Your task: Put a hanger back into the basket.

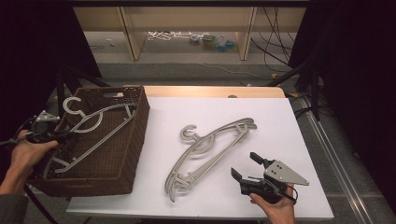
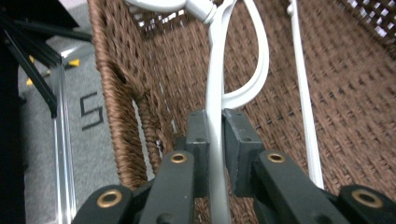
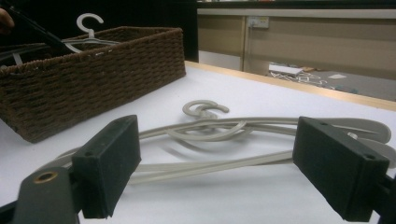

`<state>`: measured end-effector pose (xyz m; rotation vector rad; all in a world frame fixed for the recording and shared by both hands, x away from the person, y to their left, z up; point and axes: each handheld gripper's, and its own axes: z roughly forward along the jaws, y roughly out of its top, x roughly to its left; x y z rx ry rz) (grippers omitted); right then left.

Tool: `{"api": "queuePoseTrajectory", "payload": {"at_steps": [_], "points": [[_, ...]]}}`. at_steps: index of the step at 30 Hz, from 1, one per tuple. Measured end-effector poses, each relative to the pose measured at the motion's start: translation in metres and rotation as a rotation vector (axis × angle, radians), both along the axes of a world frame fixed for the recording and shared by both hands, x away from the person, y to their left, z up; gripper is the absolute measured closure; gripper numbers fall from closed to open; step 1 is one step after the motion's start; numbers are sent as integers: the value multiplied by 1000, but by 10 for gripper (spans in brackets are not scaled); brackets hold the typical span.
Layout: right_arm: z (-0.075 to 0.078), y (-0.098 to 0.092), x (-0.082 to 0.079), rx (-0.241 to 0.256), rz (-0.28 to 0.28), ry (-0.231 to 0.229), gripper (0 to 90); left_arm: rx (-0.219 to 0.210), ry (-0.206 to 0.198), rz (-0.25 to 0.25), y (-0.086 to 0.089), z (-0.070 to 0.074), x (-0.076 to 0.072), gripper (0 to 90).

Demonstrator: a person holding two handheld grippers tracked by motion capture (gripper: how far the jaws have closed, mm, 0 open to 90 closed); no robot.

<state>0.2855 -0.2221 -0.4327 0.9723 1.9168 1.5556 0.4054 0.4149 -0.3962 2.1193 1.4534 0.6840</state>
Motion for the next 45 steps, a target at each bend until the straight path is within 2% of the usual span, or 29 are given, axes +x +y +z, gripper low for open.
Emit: {"api": "queuePoseTrajectory", "payload": {"at_steps": [2,6,9,10,15,17,18,20,22,26,27,28,29,30,31,34,35,36,37,42,45], "points": [[0,0,0,-9,1,1,161,5,10,3,-1,0,1,808],[0,0,0,5,6,-1,161,19,81,16,-2,-5,3,809],[0,0,0,3,8,1,161,62,111,36,-5,-7,6,802],[0,-1,0,1,6,-2,161,63,119,38,-6,-8,6,801],[0,-1,0,9,-2,-2,161,23,104,99,-3,-6,5,729],[0,-1,0,-2,-4,1,161,11,96,115,-2,-5,5,653],[0,-1,0,6,3,-3,162,-27,84,140,-1,-1,4,625],[0,-1,0,1,7,6,161,-57,55,171,-3,4,2,552],[0,0,0,8,-1,-6,161,-77,18,181,-6,10,0,475],[-1,-1,0,11,3,-4,161,-150,-58,197,-16,25,-6,382],[-1,-1,0,11,3,-4,161,-150,-58,197,-16,25,-6,373],[0,-1,0,9,1,-3,161,-166,-77,192,-19,28,-8,373],[1,-1,0,4,0,-8,161,-200,-116,180,-27,34,-12,354],[1,-1,0,4,0,-8,161,-200,-116,180,-27,34,-12,344],[1,-1,-1,-4,-1,-6,161,-240,-145,165,-35,38,-16,334],[1,-1,-1,7,2,-6,161,-282,-183,137,-49,42,-22,317],[1,-1,-1,7,2,-6,161,-282,-183,137,-49,42,-22,308],[1,-2,-1,-1,1,1,161,-326,-186,104,-59,44,-27,299],[1,-2,-2,-2,4,5,161,-339,-193,88,-64,45,-29,294],[1,-2,-1,7,-15,-14,161,-351,-238,33,-87,56,-42,262],[1,-1,-1,14,3,-7,161,-374,-262,1,-101,60,-47,238]]}}
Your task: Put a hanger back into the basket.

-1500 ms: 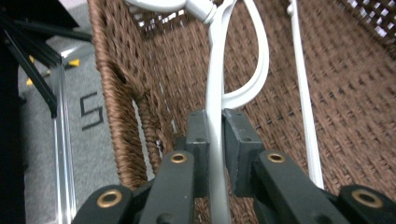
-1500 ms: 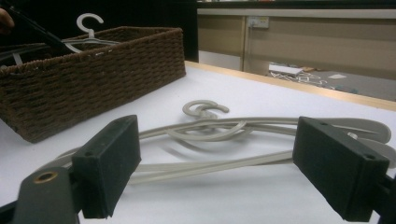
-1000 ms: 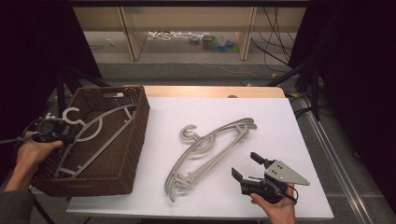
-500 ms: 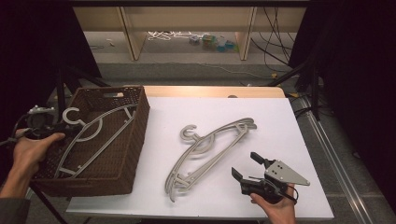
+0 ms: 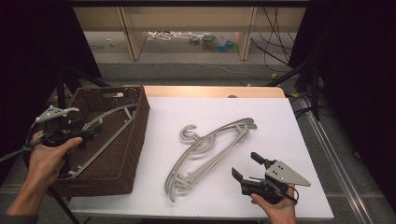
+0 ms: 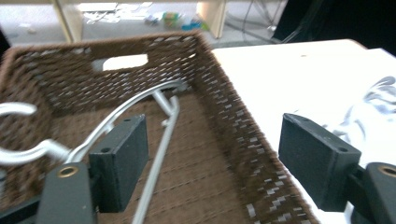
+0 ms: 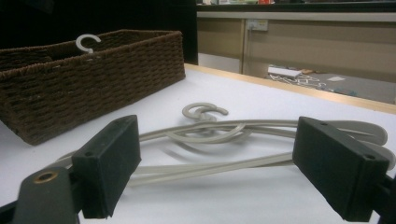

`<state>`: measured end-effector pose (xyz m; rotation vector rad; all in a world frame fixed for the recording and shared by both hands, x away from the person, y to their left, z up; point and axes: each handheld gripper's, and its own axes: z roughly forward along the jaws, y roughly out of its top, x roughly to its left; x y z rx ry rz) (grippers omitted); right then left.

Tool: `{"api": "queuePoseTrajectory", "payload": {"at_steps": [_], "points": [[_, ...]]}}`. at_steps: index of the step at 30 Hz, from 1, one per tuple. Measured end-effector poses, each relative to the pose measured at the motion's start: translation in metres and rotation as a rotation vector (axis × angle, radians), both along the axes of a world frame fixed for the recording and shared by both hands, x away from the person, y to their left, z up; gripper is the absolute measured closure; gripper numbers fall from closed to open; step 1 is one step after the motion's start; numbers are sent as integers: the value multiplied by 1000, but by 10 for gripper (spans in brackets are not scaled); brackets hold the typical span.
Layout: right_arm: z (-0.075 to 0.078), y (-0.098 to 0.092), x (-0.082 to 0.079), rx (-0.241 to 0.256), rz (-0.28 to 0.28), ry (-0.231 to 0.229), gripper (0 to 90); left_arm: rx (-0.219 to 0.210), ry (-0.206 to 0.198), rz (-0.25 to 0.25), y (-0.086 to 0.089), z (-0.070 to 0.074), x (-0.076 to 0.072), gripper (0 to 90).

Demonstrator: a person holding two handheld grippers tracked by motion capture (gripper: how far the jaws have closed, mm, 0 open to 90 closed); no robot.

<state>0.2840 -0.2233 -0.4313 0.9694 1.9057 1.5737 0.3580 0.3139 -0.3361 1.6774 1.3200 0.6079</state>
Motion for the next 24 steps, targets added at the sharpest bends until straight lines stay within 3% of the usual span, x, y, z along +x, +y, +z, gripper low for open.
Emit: {"api": "queuePoseTrajectory", "payload": {"at_steps": [3,7,13,16,20,24], "points": [[0,-1,0,-21,-2,9,161,-32,-25,-35,-13,2,-5,214],[0,0,0,-5,3,4,161,-62,-43,-63,-27,2,-9,192],[0,-1,0,-13,0,8,161,-101,-91,-142,-52,2,-17,171],[0,0,0,-2,-4,0,161,-145,-132,-184,-72,2,-22,170],[0,0,0,-3,-7,-2,161,-125,-143,-235,-92,-3,-23,162],[0,-1,0,4,-2,4,160,-139,-131,-261,-106,-12,-23,163]]}}
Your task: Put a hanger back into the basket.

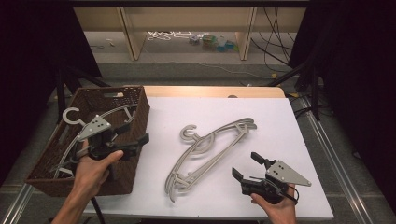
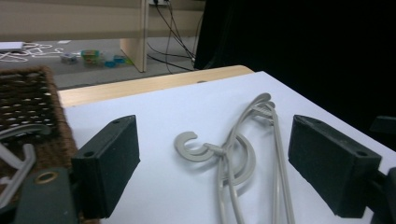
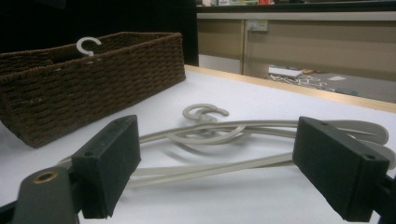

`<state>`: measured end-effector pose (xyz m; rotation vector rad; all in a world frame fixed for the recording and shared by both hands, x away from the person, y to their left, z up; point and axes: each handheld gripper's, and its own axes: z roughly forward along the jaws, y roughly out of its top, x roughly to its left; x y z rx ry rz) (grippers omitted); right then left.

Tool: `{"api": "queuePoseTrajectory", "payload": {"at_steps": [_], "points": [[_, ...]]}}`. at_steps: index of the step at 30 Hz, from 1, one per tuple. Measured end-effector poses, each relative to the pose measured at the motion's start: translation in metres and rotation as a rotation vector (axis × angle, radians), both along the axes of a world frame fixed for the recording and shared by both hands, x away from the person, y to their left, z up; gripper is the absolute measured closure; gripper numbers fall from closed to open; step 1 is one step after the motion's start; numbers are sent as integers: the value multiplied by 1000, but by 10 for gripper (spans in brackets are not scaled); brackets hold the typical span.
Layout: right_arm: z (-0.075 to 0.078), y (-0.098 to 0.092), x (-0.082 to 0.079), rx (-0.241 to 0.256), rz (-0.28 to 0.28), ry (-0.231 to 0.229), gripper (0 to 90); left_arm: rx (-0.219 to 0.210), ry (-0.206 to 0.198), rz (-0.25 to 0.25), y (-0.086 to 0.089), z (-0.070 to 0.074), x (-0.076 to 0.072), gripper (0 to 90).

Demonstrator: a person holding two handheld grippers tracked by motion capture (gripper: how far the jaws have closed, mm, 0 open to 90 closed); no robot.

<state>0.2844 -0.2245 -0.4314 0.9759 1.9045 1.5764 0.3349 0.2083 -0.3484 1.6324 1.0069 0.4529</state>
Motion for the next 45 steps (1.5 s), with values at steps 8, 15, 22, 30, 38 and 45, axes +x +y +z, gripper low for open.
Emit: {"api": "queuePoseTrajectory", "payload": {"at_steps": [8,15,22,30,38,45], "points": [[1,-2,0,2,0,3,160,-59,6,-75,-28,-22,-2,164],[0,-4,2,16,-1,-15,160,16,-75,-99,-39,-34,0,162],[1,-4,0,10,10,-8,160,254,-301,-145,-25,-41,9,165],[0,-3,-1,30,14,-17,157,95,-158,-113,-36,-65,-15,164],[1,-6,-4,5,2,-2,155,112,-153,-115,-34,-80,-19,164],[1,-5,-4,-3,4,-2,156,125,-138,-111,-34,-82,-20,164]]}}
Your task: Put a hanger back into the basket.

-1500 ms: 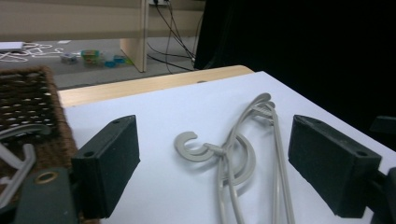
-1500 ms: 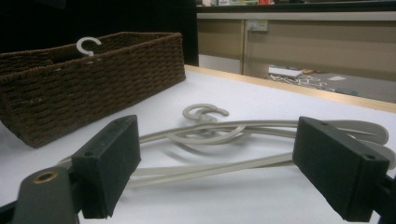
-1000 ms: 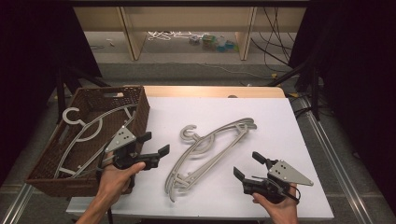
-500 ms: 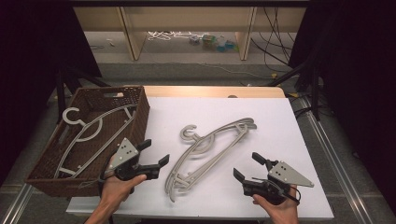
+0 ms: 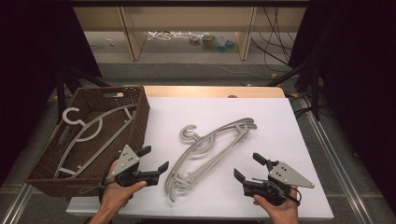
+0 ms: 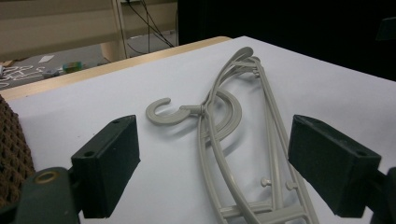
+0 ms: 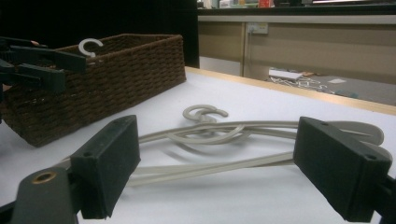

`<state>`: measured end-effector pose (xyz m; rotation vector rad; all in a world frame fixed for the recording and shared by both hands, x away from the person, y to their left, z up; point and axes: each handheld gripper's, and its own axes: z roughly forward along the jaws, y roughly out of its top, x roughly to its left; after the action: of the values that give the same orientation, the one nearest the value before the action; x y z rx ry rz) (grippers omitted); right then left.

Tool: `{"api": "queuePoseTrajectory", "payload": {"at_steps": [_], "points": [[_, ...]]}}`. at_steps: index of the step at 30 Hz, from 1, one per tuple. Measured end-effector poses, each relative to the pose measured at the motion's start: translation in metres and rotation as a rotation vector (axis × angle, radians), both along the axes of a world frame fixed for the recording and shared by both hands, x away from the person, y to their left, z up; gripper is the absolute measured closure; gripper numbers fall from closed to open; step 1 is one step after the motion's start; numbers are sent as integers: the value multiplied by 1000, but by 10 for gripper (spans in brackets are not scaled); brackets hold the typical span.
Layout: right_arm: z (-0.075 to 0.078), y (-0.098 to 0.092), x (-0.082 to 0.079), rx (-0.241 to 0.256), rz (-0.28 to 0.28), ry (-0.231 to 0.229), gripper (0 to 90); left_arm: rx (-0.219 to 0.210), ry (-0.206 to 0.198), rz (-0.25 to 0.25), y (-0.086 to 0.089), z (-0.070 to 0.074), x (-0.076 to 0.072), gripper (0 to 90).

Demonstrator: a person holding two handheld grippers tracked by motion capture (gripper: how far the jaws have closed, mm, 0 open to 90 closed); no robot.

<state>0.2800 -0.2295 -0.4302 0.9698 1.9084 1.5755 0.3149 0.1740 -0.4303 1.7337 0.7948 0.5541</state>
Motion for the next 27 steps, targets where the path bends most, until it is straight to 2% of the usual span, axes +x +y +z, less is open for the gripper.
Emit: {"api": "queuePoseTrajectory", "payload": {"at_steps": [1,2,4,5,11,12,14,19,21,22,23,25,26,27], "points": [[-1,0,0,0,-8,-10,156,-7,11,-2,-1,-1,0,164],[-1,-1,2,-15,-8,-44,156,11,5,-3,-1,-1,1,164],[-1,-1,1,-20,-5,-32,156,16,14,-5,-3,-2,0,164],[-1,-1,2,-18,-5,-43,156,10,24,-6,-5,-3,0,164],[-1,0,3,-20,-12,-37,156,29,57,-28,-12,-7,1,171],[-2,0,3,-14,-11,-40,157,20,64,-29,-14,-8,1,171],[-1,-1,3,-18,-7,-39,156,32,61,-39,-15,-8,2,170],[-1,1,0,-19,-10,-46,157,46,97,-52,-25,-10,6,172],[0,2,-1,-13,-12,-30,157,52,107,-59,-27,-9,7,173],[-1,1,1,-19,-15,-46,157,72,124,-62,-32,-9,12,184],[-1,1,1,-21,-14,-46,157,72,124,-62,-32,-9,12,200],[-1,2,1,-21,-13,-41,157,128,153,-84,-41,-11,22,214],[-1,2,1,-21,-13,-44,157,128,153,-84,-41,-11,22,233],[-1,3,2,-17,-12,-47,157,138,177,-88,-49,-14,29,260]]}}
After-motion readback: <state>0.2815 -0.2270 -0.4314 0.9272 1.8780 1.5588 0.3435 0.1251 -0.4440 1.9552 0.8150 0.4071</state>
